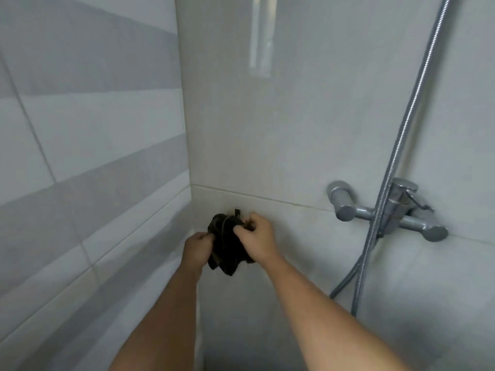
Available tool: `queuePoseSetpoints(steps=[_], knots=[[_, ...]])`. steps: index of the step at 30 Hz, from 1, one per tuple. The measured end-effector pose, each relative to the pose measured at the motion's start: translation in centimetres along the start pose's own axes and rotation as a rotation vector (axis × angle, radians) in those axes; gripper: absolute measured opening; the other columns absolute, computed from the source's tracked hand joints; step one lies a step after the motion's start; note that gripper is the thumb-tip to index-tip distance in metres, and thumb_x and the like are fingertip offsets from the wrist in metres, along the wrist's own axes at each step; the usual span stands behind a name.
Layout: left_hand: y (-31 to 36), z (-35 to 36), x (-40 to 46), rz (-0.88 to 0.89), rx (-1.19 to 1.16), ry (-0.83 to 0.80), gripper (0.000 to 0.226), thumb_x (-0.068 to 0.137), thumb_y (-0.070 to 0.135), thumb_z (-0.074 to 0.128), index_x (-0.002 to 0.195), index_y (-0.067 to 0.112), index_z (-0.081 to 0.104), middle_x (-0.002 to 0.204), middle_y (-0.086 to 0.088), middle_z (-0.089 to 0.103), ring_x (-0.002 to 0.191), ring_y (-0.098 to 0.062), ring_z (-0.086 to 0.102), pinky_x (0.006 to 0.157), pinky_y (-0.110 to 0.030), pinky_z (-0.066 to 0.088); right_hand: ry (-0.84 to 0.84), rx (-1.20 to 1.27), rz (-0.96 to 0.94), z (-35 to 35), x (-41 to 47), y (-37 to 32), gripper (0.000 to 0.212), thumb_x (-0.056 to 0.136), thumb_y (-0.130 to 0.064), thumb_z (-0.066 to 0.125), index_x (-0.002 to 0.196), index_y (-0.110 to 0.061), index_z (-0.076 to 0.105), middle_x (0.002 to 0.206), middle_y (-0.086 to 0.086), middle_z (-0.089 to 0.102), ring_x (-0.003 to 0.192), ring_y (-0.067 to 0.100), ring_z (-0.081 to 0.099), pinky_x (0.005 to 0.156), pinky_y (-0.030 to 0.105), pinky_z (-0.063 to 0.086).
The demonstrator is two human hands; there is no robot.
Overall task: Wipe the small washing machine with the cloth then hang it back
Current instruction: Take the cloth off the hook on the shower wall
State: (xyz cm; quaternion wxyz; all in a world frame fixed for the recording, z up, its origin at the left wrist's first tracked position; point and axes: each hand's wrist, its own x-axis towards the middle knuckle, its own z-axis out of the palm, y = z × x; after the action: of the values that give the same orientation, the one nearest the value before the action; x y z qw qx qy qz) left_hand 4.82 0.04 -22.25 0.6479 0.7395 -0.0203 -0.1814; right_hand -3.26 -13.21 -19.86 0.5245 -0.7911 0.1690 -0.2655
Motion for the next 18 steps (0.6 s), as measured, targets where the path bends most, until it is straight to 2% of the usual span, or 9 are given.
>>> queuePoseSetpoints(steps=[1,3,4,7,9,11,13,16,18], knots=[[-0.1,-0.1,-0.8,0.007,-0.011,-0.015,0.020,0.087,0.015,0.055,0.095,0.006,0.071,0.092,-0.018,0.072,0.082,-0.034,0.067,0.075,-0.045,0.057,-0.056,0.066,0.034,-0.5,-0.7,-0.4,0.028,0.081,-0.013,0.067,0.062,-0.024,0.051,0.058,-0.009,0.054,0.057,0.009,0.052,0.057,0.027,0.042],[-1.8,0.3,-2.2,0.017,-0.024,-0.037,0.021,0.090,0.017,0.056,0.103,0.008,0.069,0.084,-0.015,0.069,0.068,-0.027,0.063,0.059,-0.033,0.051,-0.129,0.126,0.151,-1.3,-2.6,0.0,0.029,0.083,-0.009,0.064,0.061,-0.021,0.050,0.056,-0.006,0.049,0.055,0.011,0.049,0.058,0.028,0.039],[-3.3,0.5,-2.9,0.000,-0.035,-0.049,0.020,0.091,0.018,0.059,0.107,0.010,0.068,0.086,-0.011,0.070,0.070,-0.023,0.064,0.058,-0.030,0.050,-0.144,0.165,0.233,-1.6,-3.9,1.0,0.027,0.082,-0.010,0.063,0.060,-0.021,0.051,0.057,-0.003,0.049,0.057,0.014,0.049,0.059,0.030,0.038],[-10.9,1.8,-5.1,-0.081,-0.036,-0.062,0.036,0.087,0.029,0.071,0.118,0.011,0.063,0.105,-0.015,0.071,0.092,-0.031,0.071,0.077,-0.041,0.060,-0.177,0.318,0.490,-2.1,-8.6,6.6,0.021,0.077,-0.012,0.059,0.059,-0.023,0.059,0.066,0.004,0.056,0.069,0.024,0.055,0.065,0.033,0.043],[-17.7,3.2,-6.6,-0.188,-0.002,-0.119,0.048,0.085,0.044,0.072,0.116,0.008,0.067,0.102,-0.020,0.073,0.090,-0.032,0.071,0.080,-0.045,0.061,-0.199,0.432,0.578,-2.5,-12.2,11.8,0.012,0.071,-0.011,0.058,0.064,-0.021,0.063,0.077,0.010,0.061,0.080,0.029,0.060,0.074,0.040,0.050],[-24.2,4.9,-9.0,-0.298,-0.028,-0.218,0.045,0.088,0.048,0.067,0.108,0.008,0.069,0.096,-0.016,0.075,0.087,-0.031,0.072,0.078,-0.043,0.060,-0.209,0.526,0.646,-3.0,-16.1,17.5,0.011,0.070,-0.010,0.058,0.076,-0.016,0.065,0.090,0.016,0.063,0.090,0.034,0.061,0.088,0.050,0.054],[-30.5,6.7,-11.1,-0.339,-0.078,-0.279,0.036,0.092,0.043,0.062,0.110,0.012,0.069,0.096,-0.010,0.076,0.093,-0.035,0.072,0.080,-0.042,0.058,-0.230,0.538,0.701,-3.6,-20.1,22.6,0.018,0.076,-0.009,0.056,0.092,-0.011,0.065,0.100,0.019,0.063,0.096,0.036,0.063,0.097,0.053,0.052],[-37.1,8.6,-14.6,-0.262,-0.095,-0.261,0.033,0.090,0.033,0.065,0.115,0.012,0.068,0.094,-0.012,0.077,0.089,-0.034,0.073,0.077,-0.044,0.060,-0.229,0.508,0.734,-4.8,-26.2,27.5,0.017,0.080,-0.007,0.051,0.091,-0.009,0.064,0.097,0.019,0.062,0.091,0.034,0.062,0.087,0.044,0.055],[-39.4,9.2,-18.0,-0.206,-0.144,-0.270,0.027,0.094,0.028,0.061,0.115,0.012,0.067,0.089,-0.009,0.073,0.082,-0.027,0.069,0.072,-0.038,0.056,-0.233,0.494,0.705,-6.0,-30.4,29.2,0.017,0.079,-0.006,0.049,0.085,-0.013,0.063,0.093,0.018,0.060,0.085,0.032,0.061,0.080,0.041,0.053]])
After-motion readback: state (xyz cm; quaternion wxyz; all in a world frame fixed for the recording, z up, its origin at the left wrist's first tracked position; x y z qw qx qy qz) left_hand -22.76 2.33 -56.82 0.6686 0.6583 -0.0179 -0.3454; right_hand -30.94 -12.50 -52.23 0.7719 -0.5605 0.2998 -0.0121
